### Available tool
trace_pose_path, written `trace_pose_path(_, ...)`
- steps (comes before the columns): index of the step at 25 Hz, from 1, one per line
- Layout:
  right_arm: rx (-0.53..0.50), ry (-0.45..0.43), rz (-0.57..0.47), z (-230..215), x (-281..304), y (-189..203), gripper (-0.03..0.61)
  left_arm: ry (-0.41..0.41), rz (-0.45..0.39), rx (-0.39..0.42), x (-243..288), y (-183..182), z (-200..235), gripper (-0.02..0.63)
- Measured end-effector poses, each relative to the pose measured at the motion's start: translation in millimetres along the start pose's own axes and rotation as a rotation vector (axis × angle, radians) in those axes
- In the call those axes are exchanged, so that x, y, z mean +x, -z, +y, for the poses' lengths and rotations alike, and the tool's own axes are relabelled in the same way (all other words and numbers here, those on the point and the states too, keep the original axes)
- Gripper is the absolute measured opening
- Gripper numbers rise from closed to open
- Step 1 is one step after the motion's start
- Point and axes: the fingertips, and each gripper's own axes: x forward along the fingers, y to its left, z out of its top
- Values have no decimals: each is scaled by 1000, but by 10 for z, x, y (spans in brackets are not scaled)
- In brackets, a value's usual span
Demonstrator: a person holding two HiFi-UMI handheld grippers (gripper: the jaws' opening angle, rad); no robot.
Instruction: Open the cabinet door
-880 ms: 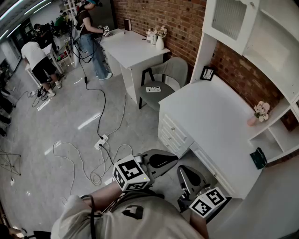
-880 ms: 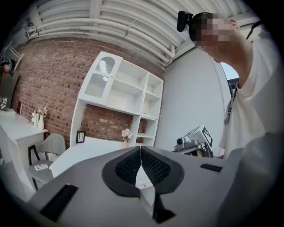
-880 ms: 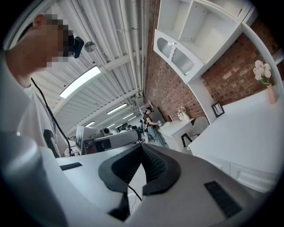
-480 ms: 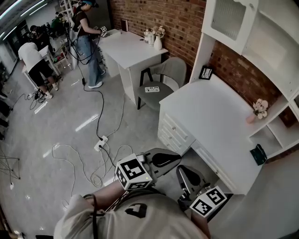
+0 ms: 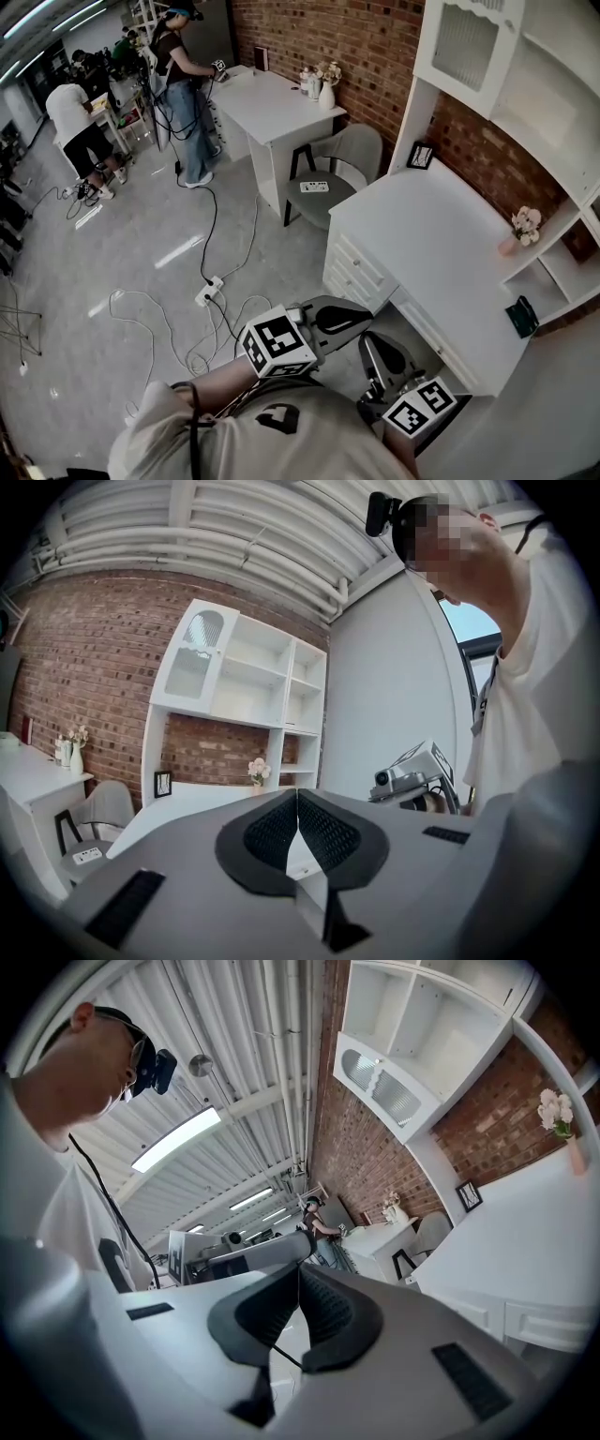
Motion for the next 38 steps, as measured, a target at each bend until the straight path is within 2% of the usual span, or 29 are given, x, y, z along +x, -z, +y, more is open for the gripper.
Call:
trace_pose_path(12,12,-46,-8,-33,-139,-28,28,-43,7,39,106,-39,-115,17)
trace_pose_path(23,50,-80,36,-125,-197,23,28,-89,34,9,181,54,-96,17)
trace_pose_path(28,58,-60,52,-266,-145,-7,28,-98,41,-8,276,81,64,17)
trace_pose_path(31,62,-38,59,-352,-81,-21,28,-73,35,-17,328,105,166,17)
trace_pose_path(35,59,-27,54,-486,126,-121,28,-39,-4,-13,329,32,410,17)
trace_pose_path(38,58,-24,62,-600,336,-172,28,-28,-32,-46,316,-2,664,17)
